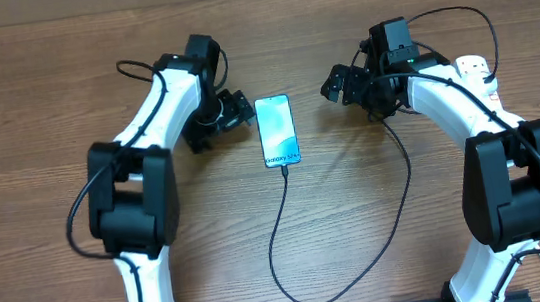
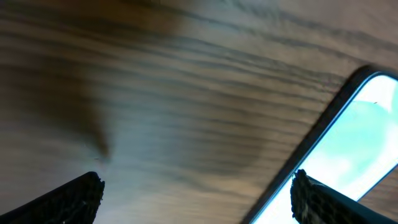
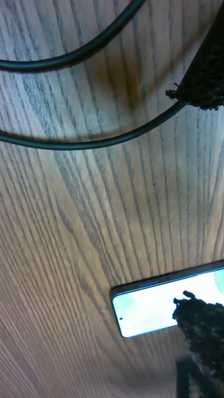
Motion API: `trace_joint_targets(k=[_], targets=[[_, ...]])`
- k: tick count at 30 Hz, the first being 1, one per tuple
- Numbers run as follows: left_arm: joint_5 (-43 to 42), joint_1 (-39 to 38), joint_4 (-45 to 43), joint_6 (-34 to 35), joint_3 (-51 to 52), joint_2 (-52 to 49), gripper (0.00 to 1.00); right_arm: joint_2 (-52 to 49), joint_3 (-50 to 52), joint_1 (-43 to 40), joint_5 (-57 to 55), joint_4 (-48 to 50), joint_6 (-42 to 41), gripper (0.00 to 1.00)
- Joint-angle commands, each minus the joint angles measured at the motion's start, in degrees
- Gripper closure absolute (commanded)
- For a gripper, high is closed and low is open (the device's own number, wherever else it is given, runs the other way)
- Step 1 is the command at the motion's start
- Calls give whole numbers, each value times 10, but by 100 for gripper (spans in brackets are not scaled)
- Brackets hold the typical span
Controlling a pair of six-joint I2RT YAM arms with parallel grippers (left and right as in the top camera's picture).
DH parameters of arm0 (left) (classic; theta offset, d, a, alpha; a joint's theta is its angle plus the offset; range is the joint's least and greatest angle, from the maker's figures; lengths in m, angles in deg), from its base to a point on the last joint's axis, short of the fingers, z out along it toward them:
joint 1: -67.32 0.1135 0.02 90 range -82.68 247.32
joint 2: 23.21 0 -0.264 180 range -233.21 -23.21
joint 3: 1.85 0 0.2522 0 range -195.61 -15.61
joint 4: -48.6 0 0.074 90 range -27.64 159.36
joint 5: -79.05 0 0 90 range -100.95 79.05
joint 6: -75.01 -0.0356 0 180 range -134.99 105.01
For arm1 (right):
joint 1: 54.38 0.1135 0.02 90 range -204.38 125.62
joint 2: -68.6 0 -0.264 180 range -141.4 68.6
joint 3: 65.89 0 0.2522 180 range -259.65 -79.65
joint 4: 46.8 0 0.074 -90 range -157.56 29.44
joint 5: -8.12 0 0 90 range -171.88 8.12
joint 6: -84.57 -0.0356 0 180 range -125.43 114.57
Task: Plug charger to phone and switch on socket
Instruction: 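Open the left gripper and lift it away from the phone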
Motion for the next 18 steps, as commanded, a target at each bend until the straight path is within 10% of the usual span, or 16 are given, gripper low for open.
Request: trace_joint_targets(k=[1,18], targets=[[98,-1,12,-31,-23,121,0,20,-15,-4,-6,2,2,0],[110,-5,131,-35,-23,346,0,20,-15,-4,-6,2,0,0]])
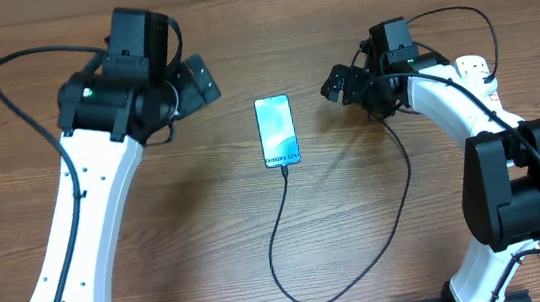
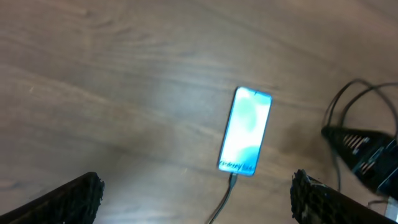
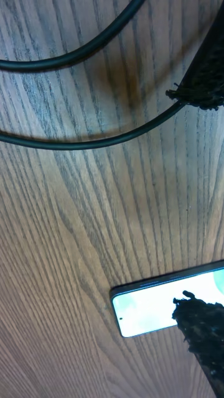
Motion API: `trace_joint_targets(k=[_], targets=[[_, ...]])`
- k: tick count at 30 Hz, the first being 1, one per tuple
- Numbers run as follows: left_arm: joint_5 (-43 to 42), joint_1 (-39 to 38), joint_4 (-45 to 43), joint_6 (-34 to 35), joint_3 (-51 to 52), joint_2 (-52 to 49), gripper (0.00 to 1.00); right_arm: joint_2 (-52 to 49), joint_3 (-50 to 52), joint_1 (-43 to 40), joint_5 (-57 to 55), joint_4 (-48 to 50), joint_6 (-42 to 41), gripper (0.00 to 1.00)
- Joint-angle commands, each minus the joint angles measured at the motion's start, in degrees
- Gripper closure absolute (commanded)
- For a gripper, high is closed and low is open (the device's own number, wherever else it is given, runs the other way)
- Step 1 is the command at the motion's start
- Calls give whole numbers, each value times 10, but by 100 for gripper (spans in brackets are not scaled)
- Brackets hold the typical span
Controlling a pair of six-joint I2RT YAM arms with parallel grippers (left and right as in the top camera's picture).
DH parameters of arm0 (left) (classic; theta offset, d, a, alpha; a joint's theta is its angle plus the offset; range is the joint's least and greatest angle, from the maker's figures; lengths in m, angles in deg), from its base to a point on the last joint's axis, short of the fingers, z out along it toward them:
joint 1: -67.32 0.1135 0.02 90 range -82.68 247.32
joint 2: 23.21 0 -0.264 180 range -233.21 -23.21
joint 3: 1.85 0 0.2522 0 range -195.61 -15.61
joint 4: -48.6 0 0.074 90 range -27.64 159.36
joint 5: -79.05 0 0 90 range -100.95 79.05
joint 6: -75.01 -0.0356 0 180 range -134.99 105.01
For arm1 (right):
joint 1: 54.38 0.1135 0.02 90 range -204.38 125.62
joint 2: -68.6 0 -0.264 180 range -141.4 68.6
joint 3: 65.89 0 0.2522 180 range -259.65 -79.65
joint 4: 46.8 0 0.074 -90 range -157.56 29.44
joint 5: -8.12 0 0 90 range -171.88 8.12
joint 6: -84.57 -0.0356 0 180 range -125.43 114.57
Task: Plug charger to phone and switch on socket
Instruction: 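Open the left gripper and lift it away from the phone, then move the right gripper over the white power strip's orange switch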
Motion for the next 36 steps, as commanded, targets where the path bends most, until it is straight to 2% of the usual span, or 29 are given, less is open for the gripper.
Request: trace_joint_targets(k=[1,19,27,31,36], targets=[[11,-4,30,-11,-3,12,0,20,-15,-4,-6,2,0,0],[14,-4,49,-11,-3,6,1,20,-15,-4,2,-2,0,0],[14,-4,49,-11,-3,6,0,32,-20,-7,67,-3,1,0],[14,-4,49,-11,-3,6,0,55,-49,-20,107,-37,3,0],[13,-4,49,-11,-3,6,0,81,-104,-47,110,-112,46,0]])
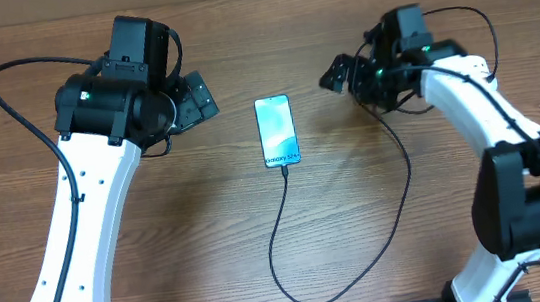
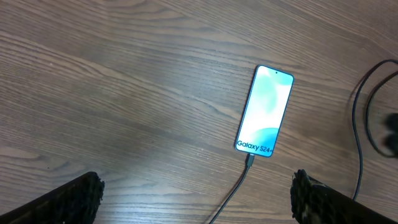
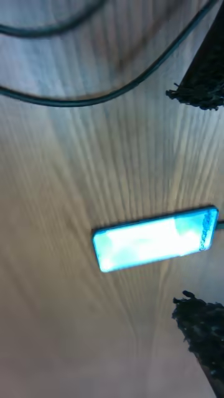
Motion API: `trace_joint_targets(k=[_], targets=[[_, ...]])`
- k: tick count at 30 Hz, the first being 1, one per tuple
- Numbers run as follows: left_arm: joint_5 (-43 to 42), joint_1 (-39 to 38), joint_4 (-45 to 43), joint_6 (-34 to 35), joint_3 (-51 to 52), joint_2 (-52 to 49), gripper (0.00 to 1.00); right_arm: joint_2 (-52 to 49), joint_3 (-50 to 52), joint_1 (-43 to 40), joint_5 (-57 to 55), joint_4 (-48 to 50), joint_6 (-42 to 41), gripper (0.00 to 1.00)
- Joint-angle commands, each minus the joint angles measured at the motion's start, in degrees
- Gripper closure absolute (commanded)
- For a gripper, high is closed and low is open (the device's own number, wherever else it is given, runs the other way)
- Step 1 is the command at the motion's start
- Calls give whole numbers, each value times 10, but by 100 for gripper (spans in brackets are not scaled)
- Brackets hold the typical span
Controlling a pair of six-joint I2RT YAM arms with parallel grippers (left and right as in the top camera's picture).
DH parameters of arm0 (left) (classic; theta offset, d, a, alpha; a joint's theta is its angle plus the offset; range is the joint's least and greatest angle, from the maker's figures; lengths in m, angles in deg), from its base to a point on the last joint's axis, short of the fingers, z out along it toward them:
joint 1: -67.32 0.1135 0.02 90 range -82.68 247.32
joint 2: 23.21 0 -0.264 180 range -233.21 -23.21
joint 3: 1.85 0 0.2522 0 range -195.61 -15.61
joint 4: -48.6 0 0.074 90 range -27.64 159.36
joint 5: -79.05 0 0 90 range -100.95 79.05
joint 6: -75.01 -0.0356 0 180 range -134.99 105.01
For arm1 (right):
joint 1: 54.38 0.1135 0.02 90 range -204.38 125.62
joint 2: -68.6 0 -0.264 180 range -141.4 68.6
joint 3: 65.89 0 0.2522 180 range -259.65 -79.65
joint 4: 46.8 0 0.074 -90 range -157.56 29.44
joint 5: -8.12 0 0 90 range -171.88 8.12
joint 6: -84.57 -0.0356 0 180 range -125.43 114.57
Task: Plug charger to phone and switch on socket
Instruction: 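Move the right gripper over the white power strip's orange switch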
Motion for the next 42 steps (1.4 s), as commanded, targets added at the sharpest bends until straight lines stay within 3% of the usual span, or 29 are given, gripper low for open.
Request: trace_joint_targets(k=[1,26,31,42], targets=[[10,-4,-1,-9,-3,4,0,50,-62,-31,17,-38,41,0],[10,-4,-1,-9,-3,4,0,72,-100,-354,7,-86,74,0],[10,-4,-1,-9,-3,4,1,68,-99,-376,-51,-80,84,0],[10,-4,-1,-9,-3,4,1,42,-75,-375,-56,-50,140,0]])
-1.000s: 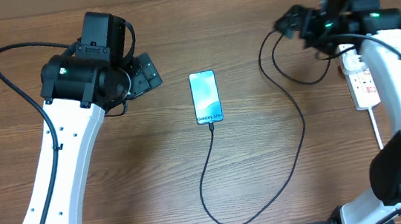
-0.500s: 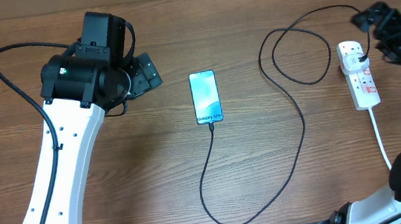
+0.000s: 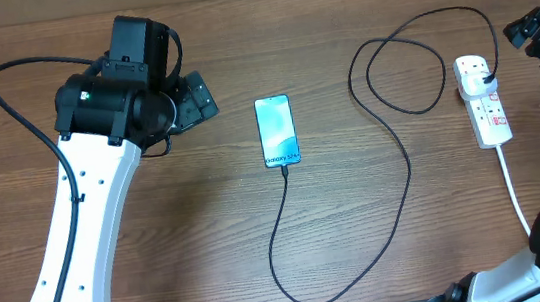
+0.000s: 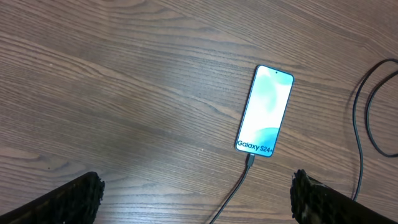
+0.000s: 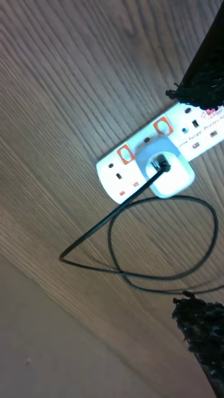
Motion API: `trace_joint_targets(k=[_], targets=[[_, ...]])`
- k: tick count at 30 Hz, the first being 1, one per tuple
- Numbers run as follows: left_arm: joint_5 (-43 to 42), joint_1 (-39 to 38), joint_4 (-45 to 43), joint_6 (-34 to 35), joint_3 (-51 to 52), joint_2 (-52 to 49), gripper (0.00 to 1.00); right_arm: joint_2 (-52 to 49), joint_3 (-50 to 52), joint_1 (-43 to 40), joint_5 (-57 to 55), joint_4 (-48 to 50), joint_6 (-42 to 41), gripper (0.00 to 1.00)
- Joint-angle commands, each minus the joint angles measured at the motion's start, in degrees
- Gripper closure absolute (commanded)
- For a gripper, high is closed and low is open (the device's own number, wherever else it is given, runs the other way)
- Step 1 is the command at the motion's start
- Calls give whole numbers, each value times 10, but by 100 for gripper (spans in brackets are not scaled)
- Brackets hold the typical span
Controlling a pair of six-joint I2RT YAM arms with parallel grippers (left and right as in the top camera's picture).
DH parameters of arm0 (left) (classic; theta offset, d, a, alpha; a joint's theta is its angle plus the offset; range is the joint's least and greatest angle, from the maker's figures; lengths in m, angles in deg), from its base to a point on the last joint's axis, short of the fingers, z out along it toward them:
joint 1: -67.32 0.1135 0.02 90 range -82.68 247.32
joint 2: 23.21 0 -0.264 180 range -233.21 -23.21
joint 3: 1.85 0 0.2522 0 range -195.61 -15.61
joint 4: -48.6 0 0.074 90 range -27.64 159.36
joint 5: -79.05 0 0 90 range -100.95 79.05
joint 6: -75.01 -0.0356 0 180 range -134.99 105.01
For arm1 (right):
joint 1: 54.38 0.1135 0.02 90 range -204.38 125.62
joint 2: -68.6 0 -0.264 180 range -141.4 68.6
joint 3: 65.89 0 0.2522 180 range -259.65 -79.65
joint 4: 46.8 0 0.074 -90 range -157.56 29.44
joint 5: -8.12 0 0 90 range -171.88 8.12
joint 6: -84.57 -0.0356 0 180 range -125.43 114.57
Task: Plug charger to phone and switch on socket
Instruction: 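Move the right gripper over the white power strip's orange switch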
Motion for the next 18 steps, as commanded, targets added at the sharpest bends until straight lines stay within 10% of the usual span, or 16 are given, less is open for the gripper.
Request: trace_joint_targets(k=[1,18], targets=[[10,-4,-1,-7,-3,4,0,-9,17,2,-11,10,35,0],[10,-4,-1,-7,-3,4,0,-9,160,2,-18,120,38,0]])
